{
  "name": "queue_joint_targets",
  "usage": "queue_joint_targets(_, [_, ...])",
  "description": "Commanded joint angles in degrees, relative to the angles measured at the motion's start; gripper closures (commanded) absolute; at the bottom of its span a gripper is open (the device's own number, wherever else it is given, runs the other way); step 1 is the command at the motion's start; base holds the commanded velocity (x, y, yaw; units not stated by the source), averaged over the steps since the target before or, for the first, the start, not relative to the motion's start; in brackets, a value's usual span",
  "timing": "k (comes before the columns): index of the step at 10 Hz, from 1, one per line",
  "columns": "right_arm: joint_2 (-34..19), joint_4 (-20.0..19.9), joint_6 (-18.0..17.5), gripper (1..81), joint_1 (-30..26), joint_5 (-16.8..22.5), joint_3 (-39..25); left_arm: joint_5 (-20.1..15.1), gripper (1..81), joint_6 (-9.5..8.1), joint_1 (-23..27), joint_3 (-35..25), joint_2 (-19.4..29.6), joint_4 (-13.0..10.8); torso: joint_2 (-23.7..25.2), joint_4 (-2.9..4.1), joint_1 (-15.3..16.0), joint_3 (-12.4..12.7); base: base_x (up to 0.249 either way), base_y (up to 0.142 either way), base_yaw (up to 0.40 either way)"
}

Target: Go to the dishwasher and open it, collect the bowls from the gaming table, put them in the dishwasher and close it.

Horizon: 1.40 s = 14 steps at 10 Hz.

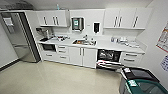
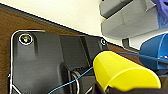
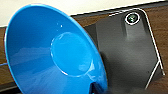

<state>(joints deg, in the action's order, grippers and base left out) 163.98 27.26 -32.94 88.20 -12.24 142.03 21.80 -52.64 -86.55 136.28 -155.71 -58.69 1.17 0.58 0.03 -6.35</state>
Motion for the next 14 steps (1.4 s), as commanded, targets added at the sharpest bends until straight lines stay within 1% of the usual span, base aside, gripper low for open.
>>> queue_joint_targets(1, [0.32,2.1,0.86,81.1,-1.05,2.31,-1.24,-0.97,81.1,-0.01,1.87,-0.4,1.27,-0.55,0.0,0.0,0.0,0.0,0.117,0.0,0.0])
queue_joint_targets(14, [0.33,2.19,0.86,81.1,-1.22,2.31,-1.24,-0.97,81.1,-0.01,1.87,-0.4,1.27,-0.55,0.0,0.0,-0.03,0.02,0.12,0.0,0.0])
